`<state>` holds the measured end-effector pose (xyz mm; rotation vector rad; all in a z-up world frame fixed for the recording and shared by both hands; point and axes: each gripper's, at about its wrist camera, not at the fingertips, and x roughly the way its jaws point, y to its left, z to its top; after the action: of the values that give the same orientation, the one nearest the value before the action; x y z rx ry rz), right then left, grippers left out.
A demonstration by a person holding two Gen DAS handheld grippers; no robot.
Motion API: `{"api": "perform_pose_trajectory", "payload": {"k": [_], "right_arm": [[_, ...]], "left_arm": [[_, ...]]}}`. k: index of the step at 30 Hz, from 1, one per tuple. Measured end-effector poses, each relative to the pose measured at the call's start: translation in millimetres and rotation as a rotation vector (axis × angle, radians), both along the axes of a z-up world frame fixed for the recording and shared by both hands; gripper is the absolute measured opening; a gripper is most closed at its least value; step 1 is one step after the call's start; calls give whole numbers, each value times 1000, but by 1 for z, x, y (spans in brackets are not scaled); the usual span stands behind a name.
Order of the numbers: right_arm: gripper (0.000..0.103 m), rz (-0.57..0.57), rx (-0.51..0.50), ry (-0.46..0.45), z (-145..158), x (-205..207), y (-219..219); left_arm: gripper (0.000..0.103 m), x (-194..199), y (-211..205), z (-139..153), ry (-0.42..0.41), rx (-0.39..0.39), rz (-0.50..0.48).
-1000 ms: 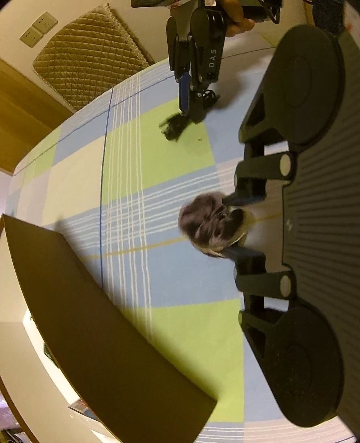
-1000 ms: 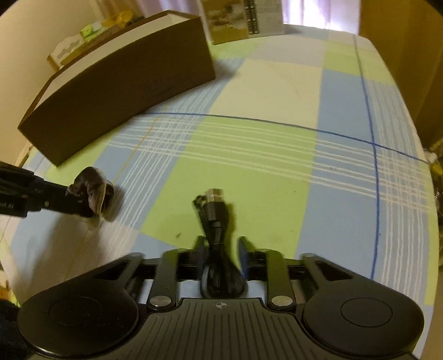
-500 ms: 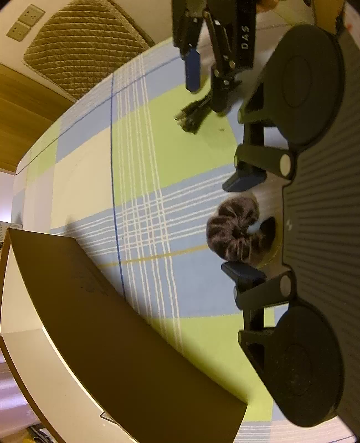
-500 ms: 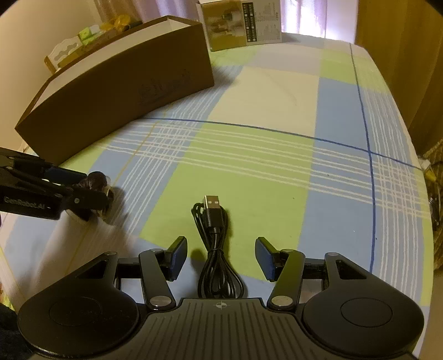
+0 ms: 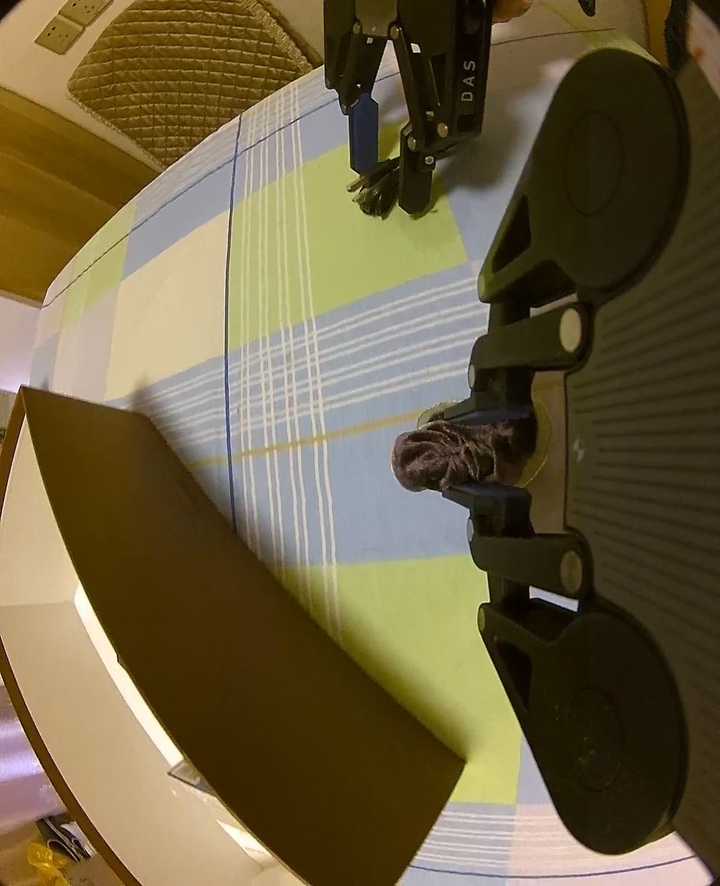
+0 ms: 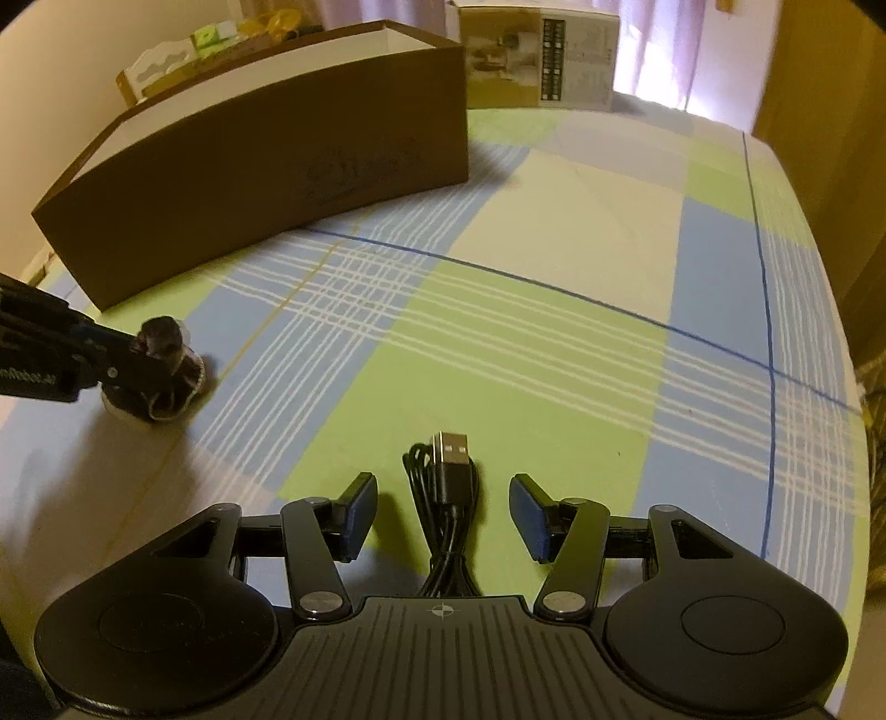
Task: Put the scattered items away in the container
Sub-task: 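Carry the scrunchie and USB cable over the box with both tools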
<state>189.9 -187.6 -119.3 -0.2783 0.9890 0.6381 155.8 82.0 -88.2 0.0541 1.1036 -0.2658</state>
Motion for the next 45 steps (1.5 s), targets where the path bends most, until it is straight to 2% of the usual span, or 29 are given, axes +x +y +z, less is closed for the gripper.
{"api": "perform_pose_trajectory", "payload": {"k": [2, 9, 13, 22, 33, 45], "right_arm": [[49, 11, -9, -2, -1, 1, 3], [22, 25, -37, -10, -2, 0, 6], [21, 27, -34, 2, -1, -2, 4], [20, -11, 57, 47, 14, -9, -8], [19, 0, 113, 6, 40, -20, -5], [19, 30, 145, -7, 53, -19, 2]], "left_arm": [[17, -1, 3, 1, 0, 0, 7], [16, -5, 4, 2, 2, -4, 5], [16, -6, 3, 4, -3, -14, -6], [15, -13, 1, 16, -30, -41, -28], [15, -20, 2, 32, -67, -65, -37], [15, -24, 6, 45, -96, -69, -16]]}}
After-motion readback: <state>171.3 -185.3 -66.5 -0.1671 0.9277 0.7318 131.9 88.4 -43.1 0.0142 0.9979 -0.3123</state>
